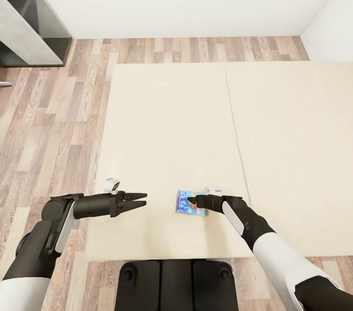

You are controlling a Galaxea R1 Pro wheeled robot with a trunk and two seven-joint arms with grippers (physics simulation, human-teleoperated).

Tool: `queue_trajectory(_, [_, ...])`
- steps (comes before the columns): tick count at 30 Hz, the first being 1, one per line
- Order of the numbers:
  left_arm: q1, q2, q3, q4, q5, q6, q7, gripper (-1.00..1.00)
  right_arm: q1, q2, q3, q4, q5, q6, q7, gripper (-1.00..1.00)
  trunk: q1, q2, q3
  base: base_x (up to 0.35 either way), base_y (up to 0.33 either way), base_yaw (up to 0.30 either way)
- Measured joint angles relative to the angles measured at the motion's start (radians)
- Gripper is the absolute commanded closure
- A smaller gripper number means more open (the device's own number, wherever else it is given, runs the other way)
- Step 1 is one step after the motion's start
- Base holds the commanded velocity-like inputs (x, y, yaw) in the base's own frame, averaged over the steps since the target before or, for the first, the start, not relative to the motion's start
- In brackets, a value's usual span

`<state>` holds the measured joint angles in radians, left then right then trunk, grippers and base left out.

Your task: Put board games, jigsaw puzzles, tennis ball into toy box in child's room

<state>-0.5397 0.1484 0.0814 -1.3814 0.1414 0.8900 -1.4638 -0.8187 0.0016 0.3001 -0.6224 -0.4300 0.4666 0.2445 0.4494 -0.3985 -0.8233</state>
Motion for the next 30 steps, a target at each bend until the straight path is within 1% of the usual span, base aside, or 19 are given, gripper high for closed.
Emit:
queue_trajectory(15, [0.000, 0.000, 0.000, 0.001, 0.001, 0.000, 0.000, -1.00, 0.000, 0.000, 0.000, 0.000, -0.001, 0.002, 0.000, -1.00, 0.000, 0.000, 0.000, 0.000, 0.049, 0.000])
queue_trajectory(30, [0.000, 0.000, 0.000, 0.001, 0.001, 0.000, 0.000, -1.00, 0.000, 0.000, -0.001, 0.006, -0.002, 0.018, -0.002, -1.00, 0.000, 0.000, 0.000, 0.000, 0.005, 0.000])
